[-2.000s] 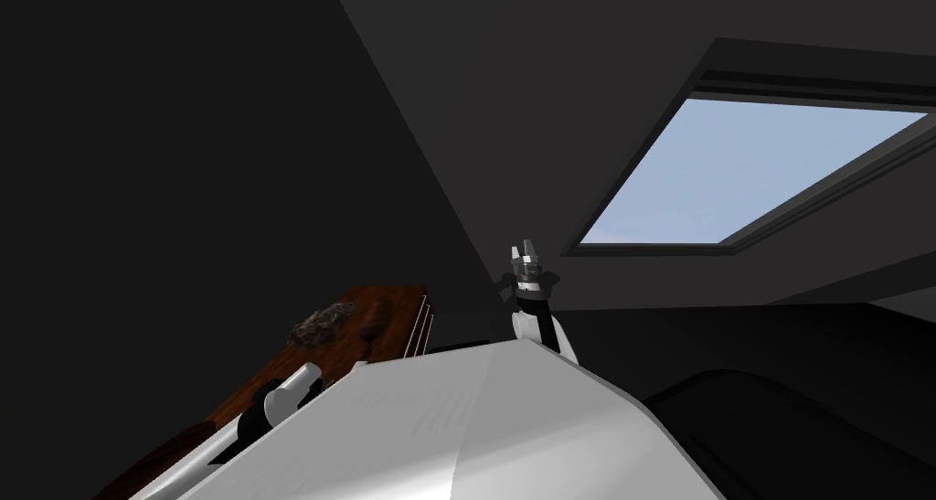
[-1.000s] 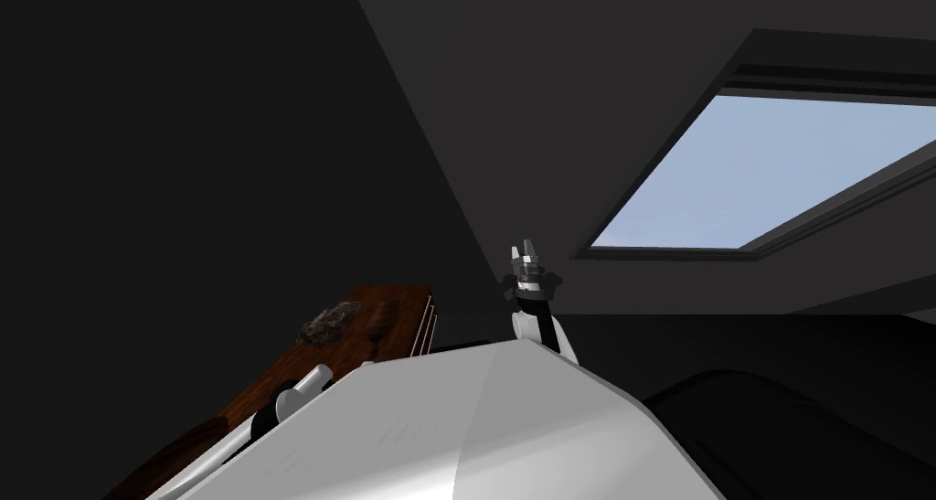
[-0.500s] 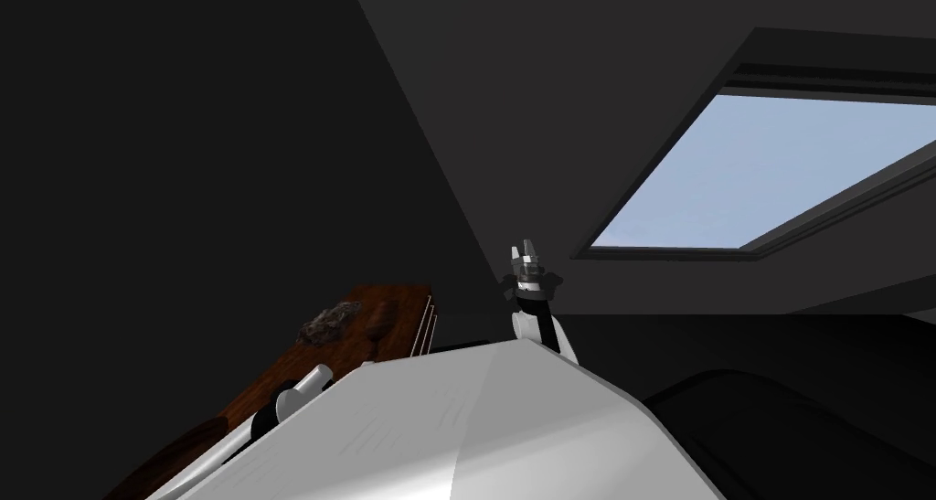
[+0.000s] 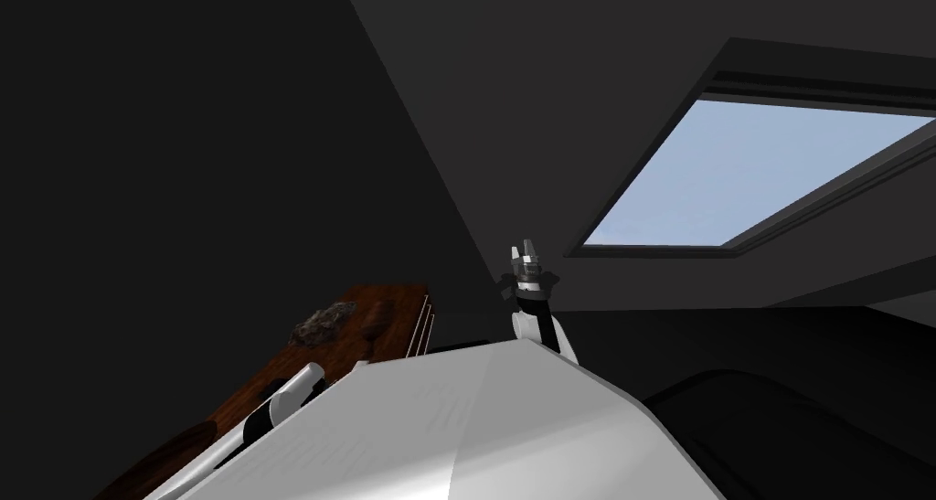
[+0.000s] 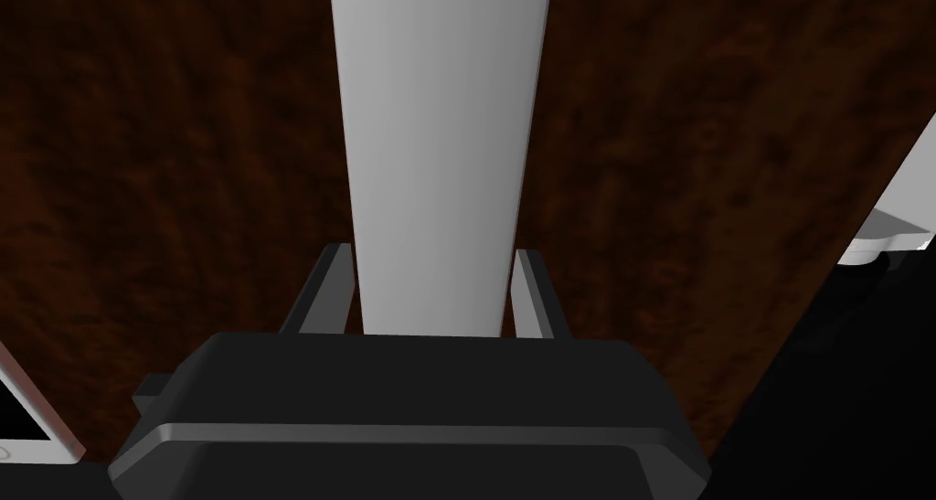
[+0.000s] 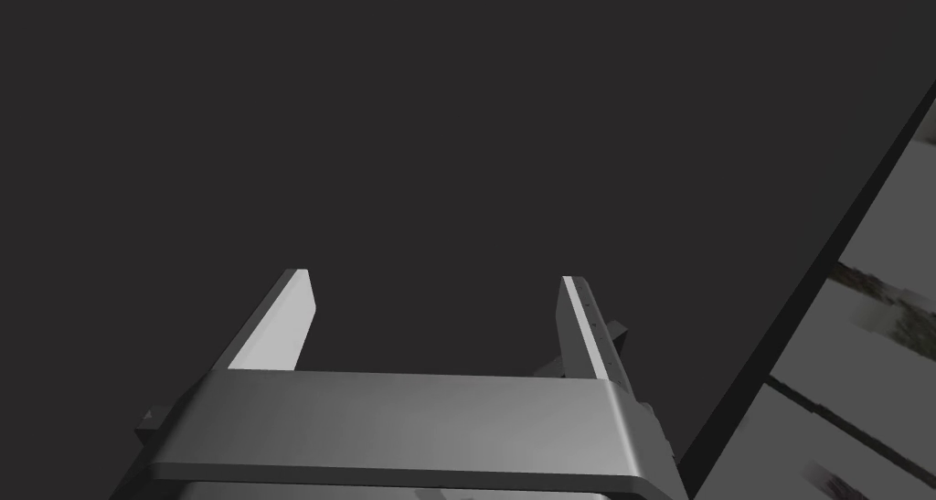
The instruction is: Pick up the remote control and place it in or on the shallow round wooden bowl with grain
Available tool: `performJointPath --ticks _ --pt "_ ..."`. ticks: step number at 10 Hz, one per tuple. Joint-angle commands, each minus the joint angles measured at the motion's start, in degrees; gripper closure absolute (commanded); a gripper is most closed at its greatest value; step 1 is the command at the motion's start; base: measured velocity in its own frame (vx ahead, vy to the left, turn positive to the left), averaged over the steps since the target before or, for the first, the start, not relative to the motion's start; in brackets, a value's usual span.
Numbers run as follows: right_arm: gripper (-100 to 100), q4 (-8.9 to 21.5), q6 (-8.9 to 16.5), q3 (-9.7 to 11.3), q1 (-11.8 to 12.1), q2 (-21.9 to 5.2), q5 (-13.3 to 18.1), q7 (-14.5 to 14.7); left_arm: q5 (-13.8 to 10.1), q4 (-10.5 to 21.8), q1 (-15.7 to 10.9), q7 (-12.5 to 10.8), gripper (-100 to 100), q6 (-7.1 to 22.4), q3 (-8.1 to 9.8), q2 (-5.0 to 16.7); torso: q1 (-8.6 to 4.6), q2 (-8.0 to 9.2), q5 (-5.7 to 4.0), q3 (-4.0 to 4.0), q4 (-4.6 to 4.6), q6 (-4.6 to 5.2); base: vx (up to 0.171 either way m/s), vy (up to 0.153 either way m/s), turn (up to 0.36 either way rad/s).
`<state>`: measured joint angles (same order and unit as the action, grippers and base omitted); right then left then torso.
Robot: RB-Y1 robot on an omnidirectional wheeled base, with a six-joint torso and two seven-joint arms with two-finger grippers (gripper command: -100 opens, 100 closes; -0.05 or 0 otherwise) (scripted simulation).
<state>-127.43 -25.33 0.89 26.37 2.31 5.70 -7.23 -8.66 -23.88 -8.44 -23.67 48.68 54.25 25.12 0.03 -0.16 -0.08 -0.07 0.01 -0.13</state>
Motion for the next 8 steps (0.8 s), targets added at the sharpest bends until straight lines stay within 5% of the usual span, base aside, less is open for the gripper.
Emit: performJointPath --ticks 1,2,3,4,6,8 --pt "0 0.0 0.0 0.0 0.0 0.0 0.0 0.0 0.0 2.2 -0.7 0.2 100 -0.8 0.14 1.0 0.0 0.0 0.0 0.0 0.0 0.0 -0.012 -0.015 -0.002" --pt "0 0.0 0.0 0.0 0.0 0.0 0.0 0.0 0.0 1.4 -0.5 0.2 100 -0.5 0.09 0.7 0.05 -0.03 0.03 -0.02 -0.02 -0.03 0.0 0.0 0.0" --pt "0 0.0 0.0 0.0 0.0 0.0 0.0 0.0 0.0 1.6 -0.5 0.2 0 -0.6 0.1 0.7 0.08 -0.06 0.03 -0.03 -0.02 -0.03 0.0 0.0 0.0" --pt "0 0.0 0.0 0.0 0.0 0.0 0.0 0.0 0.1 0.2 -2.2 -0.5 100 0.0 0.68 2.3 0.1 -0.07 0.03 -0.04 -0.02 -0.02 -0.054 -0.094 -0.106" --pt "0 0.0 0.0 0.0 0.0 0.0 0.0 0.0 0.2 -2.3 -3.0 -0.9 100 0.4 1.02 3.0 -0.53 0.07 -0.21 0.14 0.21 0.25 -0.085 -0.121 -0.12" --pt "0 0.0 0.0 0.0 0.0 0.0 0.0 0.0 0.2 -0.5 -3.0 -0.9 100 0.4 1.02 3.0 -0.3 0.07 -0.19 0.1 0.13 0.07 -0.019 -0.024 0.012"
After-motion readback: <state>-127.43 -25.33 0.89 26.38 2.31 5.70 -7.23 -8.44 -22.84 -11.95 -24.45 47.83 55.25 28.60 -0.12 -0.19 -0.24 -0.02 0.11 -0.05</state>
